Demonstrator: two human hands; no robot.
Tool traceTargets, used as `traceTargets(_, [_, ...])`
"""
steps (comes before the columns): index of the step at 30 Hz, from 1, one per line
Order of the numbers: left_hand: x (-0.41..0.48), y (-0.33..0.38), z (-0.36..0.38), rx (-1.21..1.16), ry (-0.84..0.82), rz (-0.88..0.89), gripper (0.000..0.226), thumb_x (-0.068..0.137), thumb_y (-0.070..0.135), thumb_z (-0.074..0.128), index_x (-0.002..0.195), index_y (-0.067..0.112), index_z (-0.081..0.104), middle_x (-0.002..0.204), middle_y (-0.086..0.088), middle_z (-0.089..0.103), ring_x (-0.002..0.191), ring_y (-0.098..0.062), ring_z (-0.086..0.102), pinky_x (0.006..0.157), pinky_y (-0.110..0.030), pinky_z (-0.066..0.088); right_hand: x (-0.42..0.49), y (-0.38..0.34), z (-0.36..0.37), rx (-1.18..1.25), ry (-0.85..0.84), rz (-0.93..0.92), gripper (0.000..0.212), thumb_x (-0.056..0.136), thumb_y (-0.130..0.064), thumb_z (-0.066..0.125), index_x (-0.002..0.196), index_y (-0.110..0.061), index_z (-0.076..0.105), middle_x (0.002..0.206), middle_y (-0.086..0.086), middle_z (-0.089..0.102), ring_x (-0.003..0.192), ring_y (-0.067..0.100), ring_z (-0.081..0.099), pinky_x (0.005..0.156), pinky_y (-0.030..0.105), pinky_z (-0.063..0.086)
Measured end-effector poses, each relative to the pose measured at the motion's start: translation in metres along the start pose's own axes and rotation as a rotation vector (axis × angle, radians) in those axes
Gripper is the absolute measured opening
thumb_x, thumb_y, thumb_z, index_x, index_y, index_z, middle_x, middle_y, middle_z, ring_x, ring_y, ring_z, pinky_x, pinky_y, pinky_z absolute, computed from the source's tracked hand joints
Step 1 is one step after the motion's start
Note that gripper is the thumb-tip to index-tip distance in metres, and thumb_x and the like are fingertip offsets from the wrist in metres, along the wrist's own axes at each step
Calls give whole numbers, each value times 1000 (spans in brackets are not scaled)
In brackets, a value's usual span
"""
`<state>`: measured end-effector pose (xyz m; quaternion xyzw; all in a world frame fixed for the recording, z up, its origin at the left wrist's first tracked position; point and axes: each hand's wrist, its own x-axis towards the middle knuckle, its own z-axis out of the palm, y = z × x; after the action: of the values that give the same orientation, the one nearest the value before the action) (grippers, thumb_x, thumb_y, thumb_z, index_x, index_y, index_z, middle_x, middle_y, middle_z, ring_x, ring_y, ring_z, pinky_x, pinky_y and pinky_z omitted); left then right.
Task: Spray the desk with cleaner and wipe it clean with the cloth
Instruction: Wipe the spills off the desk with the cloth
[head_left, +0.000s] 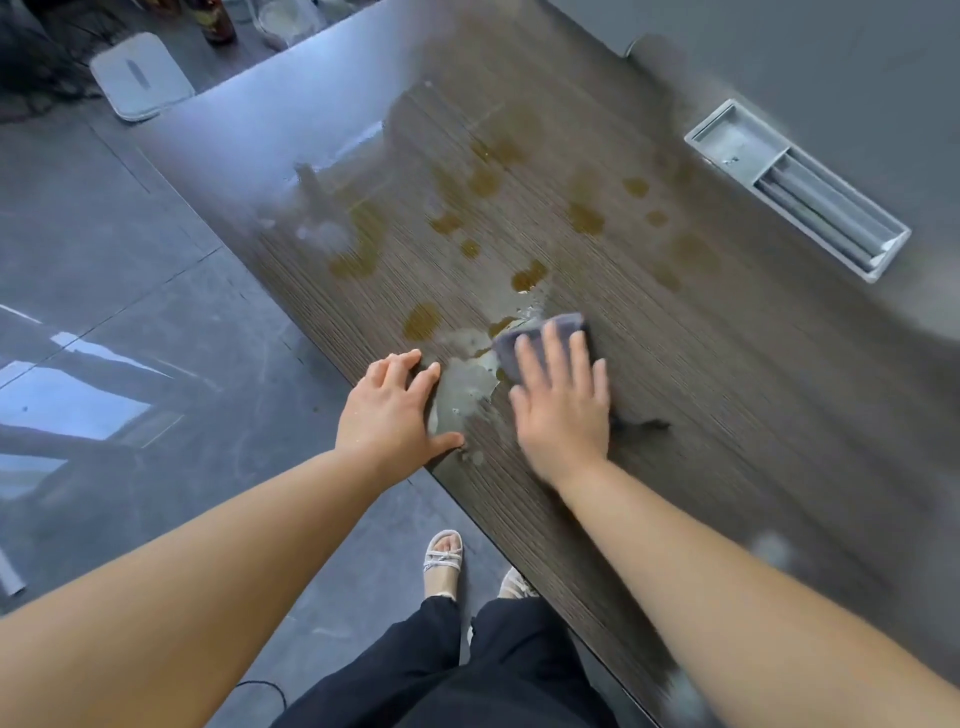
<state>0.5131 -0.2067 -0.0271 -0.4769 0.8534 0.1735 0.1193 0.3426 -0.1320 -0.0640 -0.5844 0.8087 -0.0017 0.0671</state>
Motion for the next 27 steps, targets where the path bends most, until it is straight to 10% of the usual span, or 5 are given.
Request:
traceTargets(4, [0, -1, 0, 2, 7, 9, 89, 79, 69, 50, 149, 25, 18, 154, 0, 14, 140, -23, 13, 115, -33, 16, -8, 16, 1, -52, -100, -364, 54, 93, -41, 29, 144, -25, 38, 153, 7, 32, 138, 34, 33, 108, 56, 32])
traceTargets(11, [0, -1, 0, -2, 7, 10, 89, 79, 69, 50, 149, 24, 18, 154, -1, 14, 140, -24, 13, 115, -32, 13, 41, -8, -5, -24, -53, 87, 55, 101, -43, 21, 152, -27, 8, 160, 4, -1, 146, 30, 1, 116, 51, 6])
traceTargets(16, [0, 0, -1, 7, 21, 22, 89, 79, 68, 50, 149, 23, 18, 154, -2, 14, 139, -24, 13, 115, -31, 12, 10, -1, 3, -49, -75, -398, 54, 93, -41, 29, 143, -25, 40, 152, 6, 33, 138, 34, 33, 108, 54, 28])
traceTargets(23, [-1, 0, -1, -41, 9, 5, 89, 79, 67, 53, 149, 23, 18, 154, -1, 14, 140, -24, 12, 115, -32, 13, 38, -2, 1, -13, 11, 59, 54, 100, -40, 27, 151, -26, 19, 160, 4, 9, 145, 31, 11, 115, 51, 12])
traceTargets(27, [0, 4, -2, -136, -2, -19, 87, 77, 56, 64, 146, 21, 25, 152, -2, 17, 139, -24, 13, 113, -33, 20, -27, 4, 12, -5, -12, -373, 54, 91, -40, 35, 143, -26, 38, 153, 6, 33, 138, 34, 32, 109, 53, 26])
